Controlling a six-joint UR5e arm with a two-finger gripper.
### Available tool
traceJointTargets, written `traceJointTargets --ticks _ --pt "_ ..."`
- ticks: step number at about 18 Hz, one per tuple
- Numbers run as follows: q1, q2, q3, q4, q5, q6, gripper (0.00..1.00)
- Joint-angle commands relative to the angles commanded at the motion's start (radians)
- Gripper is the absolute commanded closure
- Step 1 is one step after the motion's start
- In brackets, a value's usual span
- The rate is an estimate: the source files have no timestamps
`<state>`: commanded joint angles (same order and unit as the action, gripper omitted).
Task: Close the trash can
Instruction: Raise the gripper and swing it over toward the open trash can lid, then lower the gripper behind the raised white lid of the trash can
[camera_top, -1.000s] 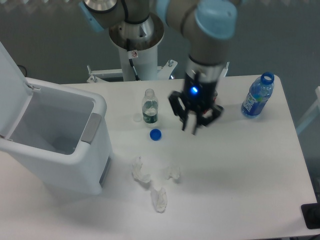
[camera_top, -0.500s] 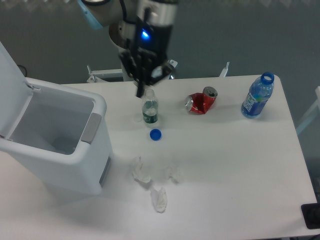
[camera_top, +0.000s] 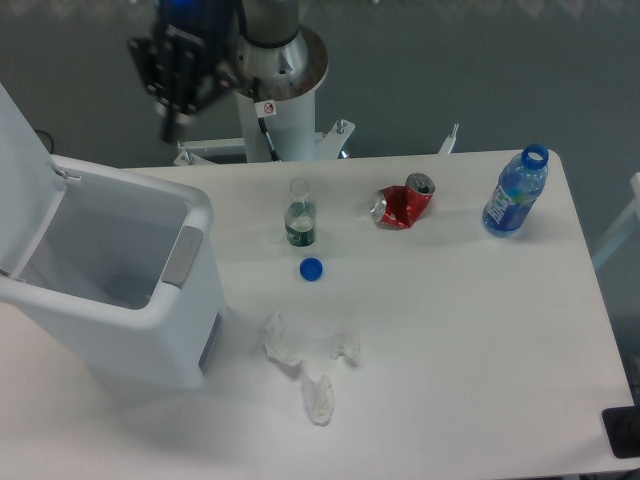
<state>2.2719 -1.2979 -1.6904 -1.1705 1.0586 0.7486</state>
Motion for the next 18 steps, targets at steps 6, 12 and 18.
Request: traceJointTargets --ticks 6,12,18 --pt "-0.064 0.031 0.006 0.018 -0.038 0.018 0.88" --pt "-0.15 -0.014 0.049 0.089 -0.112 0.066 0.88" --pt "-0.236 -0.05 0.107 0.091 -0.118 0.066 0.88"
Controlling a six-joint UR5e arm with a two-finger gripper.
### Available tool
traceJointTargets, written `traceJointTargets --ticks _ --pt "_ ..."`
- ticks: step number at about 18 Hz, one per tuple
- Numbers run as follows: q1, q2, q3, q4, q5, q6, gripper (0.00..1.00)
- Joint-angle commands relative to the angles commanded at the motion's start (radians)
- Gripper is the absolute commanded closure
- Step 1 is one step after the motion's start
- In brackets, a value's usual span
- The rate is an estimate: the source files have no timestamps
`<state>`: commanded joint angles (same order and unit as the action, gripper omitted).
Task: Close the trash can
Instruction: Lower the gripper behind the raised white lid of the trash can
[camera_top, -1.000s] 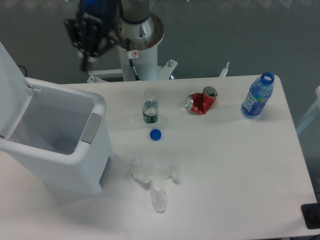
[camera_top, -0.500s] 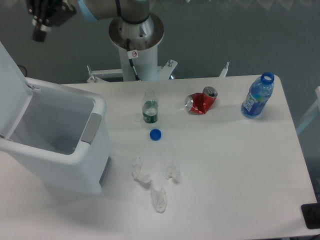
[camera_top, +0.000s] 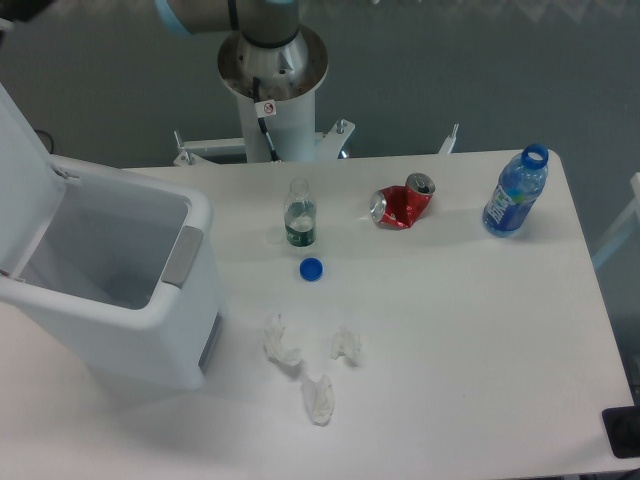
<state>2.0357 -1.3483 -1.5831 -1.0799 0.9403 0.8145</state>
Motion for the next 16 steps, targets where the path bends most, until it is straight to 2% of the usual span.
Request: traceJointTargets --ticks 7,11,16 --pt "-0.032 -0.092 0.034 0.011 0.012 -0.002 0.89" --pt "-0.034 -0.104 0.032 0.017 0.107 -0.008 0.9" --pt "-0.034 -0.104 0.025 0.015 0.121 -0.032 0.9"
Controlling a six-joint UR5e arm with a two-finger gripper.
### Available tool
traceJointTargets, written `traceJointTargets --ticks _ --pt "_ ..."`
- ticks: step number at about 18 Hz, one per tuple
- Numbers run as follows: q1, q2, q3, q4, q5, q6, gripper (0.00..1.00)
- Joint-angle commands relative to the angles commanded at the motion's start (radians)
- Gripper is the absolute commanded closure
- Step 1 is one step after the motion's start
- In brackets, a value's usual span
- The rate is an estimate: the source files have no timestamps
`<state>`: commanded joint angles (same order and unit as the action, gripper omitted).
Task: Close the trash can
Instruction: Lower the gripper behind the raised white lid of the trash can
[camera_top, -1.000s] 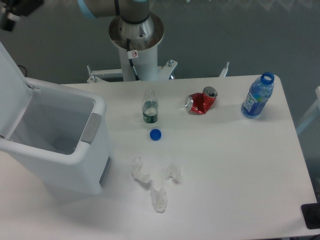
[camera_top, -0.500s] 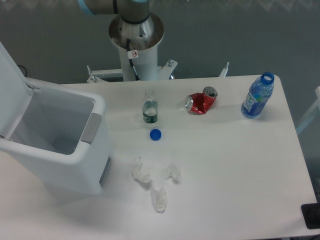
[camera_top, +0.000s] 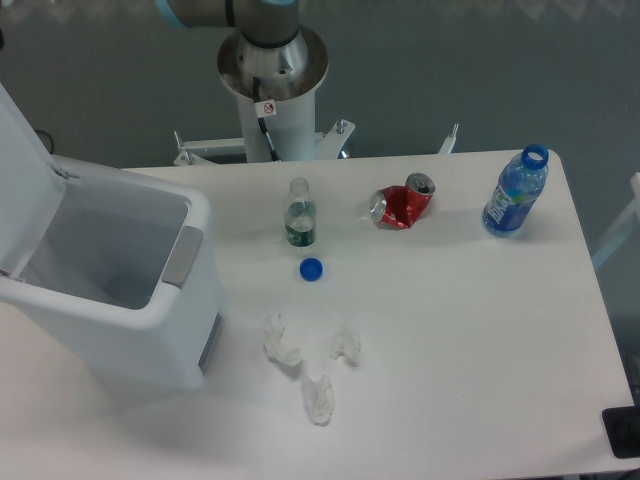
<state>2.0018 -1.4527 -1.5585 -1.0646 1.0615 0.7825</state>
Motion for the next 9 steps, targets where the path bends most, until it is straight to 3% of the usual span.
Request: traceJointTargets --ticks 9 --pt "0.003 0.002 0.011 0.002 0.046 -0.017 0.9"
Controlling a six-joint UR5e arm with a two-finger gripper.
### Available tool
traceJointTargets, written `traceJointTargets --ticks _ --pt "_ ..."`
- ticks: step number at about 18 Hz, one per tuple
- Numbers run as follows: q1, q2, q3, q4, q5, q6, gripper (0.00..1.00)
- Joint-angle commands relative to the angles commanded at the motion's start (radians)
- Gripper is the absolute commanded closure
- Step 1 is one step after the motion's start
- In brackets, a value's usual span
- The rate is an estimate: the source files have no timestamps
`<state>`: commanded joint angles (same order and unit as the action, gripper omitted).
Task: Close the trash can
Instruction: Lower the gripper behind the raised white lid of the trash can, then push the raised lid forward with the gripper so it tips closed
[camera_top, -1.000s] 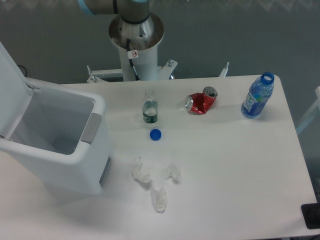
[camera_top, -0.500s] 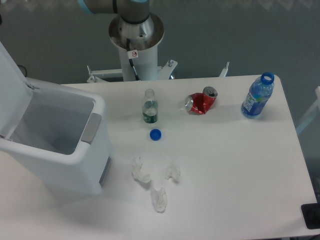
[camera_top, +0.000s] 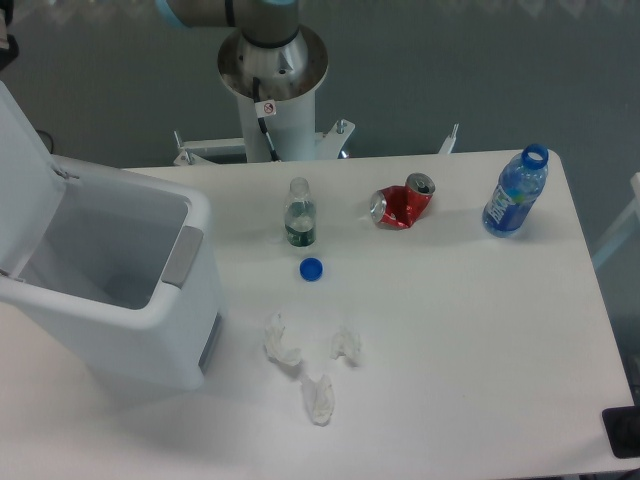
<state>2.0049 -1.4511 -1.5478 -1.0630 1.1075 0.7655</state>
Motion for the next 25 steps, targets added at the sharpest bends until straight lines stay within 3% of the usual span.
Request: traceJointTargets --ticks 11,25 --pt "0.014 0.0 -0.008 0.0 0.043 0.002 0.9" --pt "0.144 0.0 -0.018 -0.002 0.038 0.008 0.9"
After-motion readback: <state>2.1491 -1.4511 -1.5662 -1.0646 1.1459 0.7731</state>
